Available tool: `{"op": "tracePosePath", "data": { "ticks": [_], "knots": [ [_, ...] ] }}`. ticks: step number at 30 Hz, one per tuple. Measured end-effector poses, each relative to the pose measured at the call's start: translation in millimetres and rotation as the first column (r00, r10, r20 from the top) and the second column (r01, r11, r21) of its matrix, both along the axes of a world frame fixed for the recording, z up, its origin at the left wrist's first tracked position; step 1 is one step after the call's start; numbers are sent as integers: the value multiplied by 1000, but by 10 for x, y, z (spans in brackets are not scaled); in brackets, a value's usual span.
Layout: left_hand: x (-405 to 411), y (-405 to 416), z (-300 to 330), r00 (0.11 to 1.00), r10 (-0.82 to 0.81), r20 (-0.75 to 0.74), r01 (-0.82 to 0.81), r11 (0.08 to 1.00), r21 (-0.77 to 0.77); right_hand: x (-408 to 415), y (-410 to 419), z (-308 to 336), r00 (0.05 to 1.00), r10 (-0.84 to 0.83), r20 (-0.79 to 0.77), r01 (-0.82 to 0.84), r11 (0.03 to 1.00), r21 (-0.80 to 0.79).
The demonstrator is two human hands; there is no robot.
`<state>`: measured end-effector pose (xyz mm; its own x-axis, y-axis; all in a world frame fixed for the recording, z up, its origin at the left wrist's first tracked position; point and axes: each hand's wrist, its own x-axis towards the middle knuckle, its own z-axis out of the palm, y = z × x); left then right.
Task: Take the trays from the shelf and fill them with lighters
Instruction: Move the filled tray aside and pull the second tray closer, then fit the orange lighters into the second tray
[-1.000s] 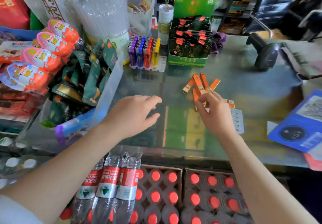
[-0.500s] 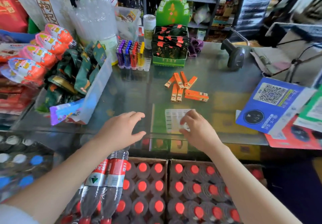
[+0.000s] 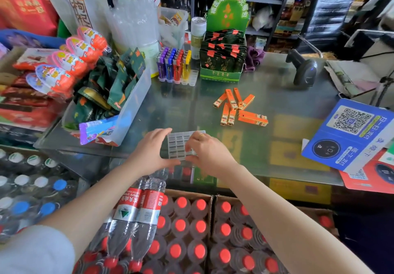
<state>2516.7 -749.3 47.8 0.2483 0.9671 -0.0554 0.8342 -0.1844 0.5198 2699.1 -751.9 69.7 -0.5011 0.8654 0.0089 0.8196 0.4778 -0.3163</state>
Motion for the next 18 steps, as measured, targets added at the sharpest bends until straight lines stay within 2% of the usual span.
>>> {"op": "tracePosePath", "data": {
  "ticks": [2,4,7,9,15,18],
  "knots": [
    [-12,63,-24,1000,0,11,0,1000,9,67,82,40,996,-83,-24,84,995,51],
    [-9,124,-47,999,6,31,-7,1000,23,173,197,83,960,-241,-144,253,965,73],
    [13,233,-87,998,14,65,-16,1000,27,388,474,101,849,-445,-285,465,885,5],
    [43,332,-99,996,-6,88,4,1000,25,528,697,112,800,-510,-317,524,851,-47],
    [97,571,-86,991,-87,98,86,996,8,628,1209,184,797,-568,-203,576,817,-26],
    [70,586,-106,989,-119,91,117,993,32,575,1360,140,792,-606,-68,608,794,14]
  ]
}}
